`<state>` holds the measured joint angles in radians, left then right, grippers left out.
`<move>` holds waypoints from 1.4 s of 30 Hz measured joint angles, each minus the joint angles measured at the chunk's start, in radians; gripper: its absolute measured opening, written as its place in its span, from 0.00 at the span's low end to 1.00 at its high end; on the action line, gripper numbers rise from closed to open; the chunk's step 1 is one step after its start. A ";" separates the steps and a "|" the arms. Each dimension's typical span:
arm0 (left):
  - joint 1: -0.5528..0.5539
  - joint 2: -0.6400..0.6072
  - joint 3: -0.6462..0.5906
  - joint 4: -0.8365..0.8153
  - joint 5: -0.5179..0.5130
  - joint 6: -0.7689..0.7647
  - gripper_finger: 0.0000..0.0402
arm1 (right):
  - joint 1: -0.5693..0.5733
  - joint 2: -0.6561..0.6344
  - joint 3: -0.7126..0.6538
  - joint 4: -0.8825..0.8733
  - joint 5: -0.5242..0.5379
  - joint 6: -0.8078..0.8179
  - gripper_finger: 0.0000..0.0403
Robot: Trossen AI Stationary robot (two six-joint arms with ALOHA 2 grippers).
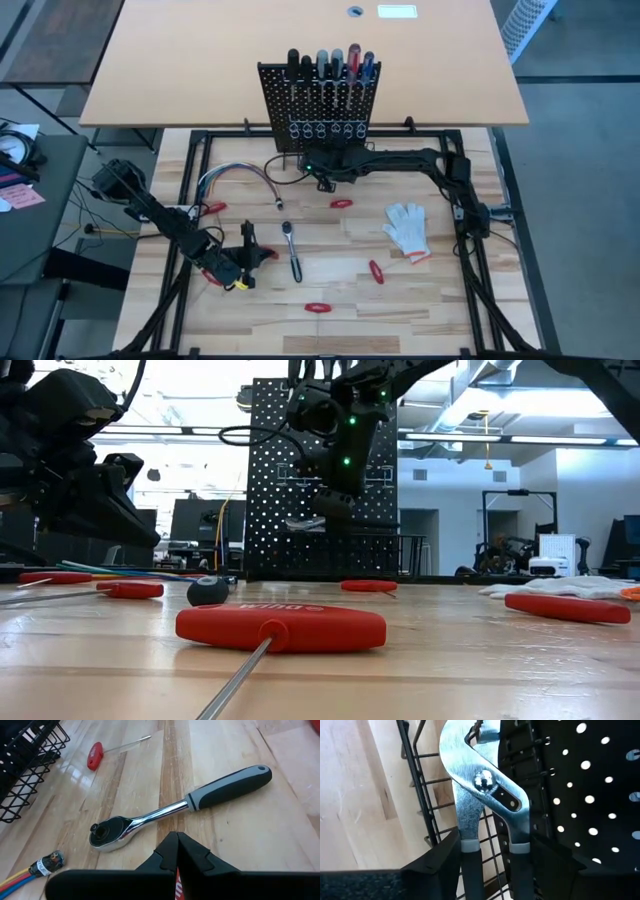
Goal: Hang tools onto peg board
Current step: Put the dark gray groove joint pliers into the black bin of the black pegboard, then adjust the gray ratchet wrench
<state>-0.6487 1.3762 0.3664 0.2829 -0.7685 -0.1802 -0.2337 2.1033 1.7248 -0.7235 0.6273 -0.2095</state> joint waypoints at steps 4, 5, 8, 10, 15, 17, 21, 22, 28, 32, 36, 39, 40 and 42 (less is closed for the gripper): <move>0.000 0.000 0.000 0.000 0.000 0.000 0.00 | -0.004 0.000 0.000 -0.006 -0.003 0.003 0.56; 0.000 0.000 0.000 0.000 0.000 0.000 0.00 | -0.004 0.000 0.000 -0.007 -0.013 0.003 0.58; 0.000 0.000 0.000 0.001 0.000 0.000 0.00 | -0.007 0.000 0.000 -0.009 -0.039 0.010 0.60; 0.000 0.000 0.000 0.000 0.000 0.000 0.00 | -0.011 0.000 0.000 -0.007 -0.047 0.011 0.60; 0.000 0.000 0.000 0.000 0.000 0.000 0.00 | -0.012 0.000 0.000 -0.008 -0.051 0.010 0.61; 0.000 0.000 0.000 0.000 0.000 0.000 0.00 | -0.012 0.000 0.000 -0.008 -0.051 0.010 0.61; 0.000 0.000 0.000 0.000 0.000 0.000 0.00 | 0.004 -0.009 0.000 -0.012 -0.050 0.010 0.61; 0.000 0.000 0.000 0.000 0.000 0.000 0.00 | 0.014 -0.015 0.000 -0.010 -0.050 0.010 0.61; 0.000 0.000 0.000 0.000 0.000 0.008 0.00 | 0.110 -0.053 0.000 -0.008 0.015 0.010 0.61; -0.009 0.000 0.008 -0.009 0.001 0.029 0.00 | 0.204 -0.074 0.000 -0.001 0.067 0.054 0.61; -0.018 0.000 0.036 -0.009 0.135 0.075 0.00 | 0.325 -0.073 0.001 0.003 0.077 0.202 0.61; 0.004 0.000 0.048 -0.004 0.281 0.069 0.00 | 0.418 -0.071 0.001 0.001 0.029 0.337 0.61; 0.018 0.000 0.048 -0.001 0.318 0.062 0.00 | 0.449 -0.071 0.001 -0.002 0.009 0.381 0.61; 0.045 0.002 0.048 0.001 0.346 0.057 0.00 | 0.510 -0.071 0.001 -0.006 -0.010 0.460 0.61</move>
<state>-0.6039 1.3782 0.4141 0.2840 -0.4225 -0.1235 0.2761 2.0326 1.7256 -0.7298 0.6173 0.2501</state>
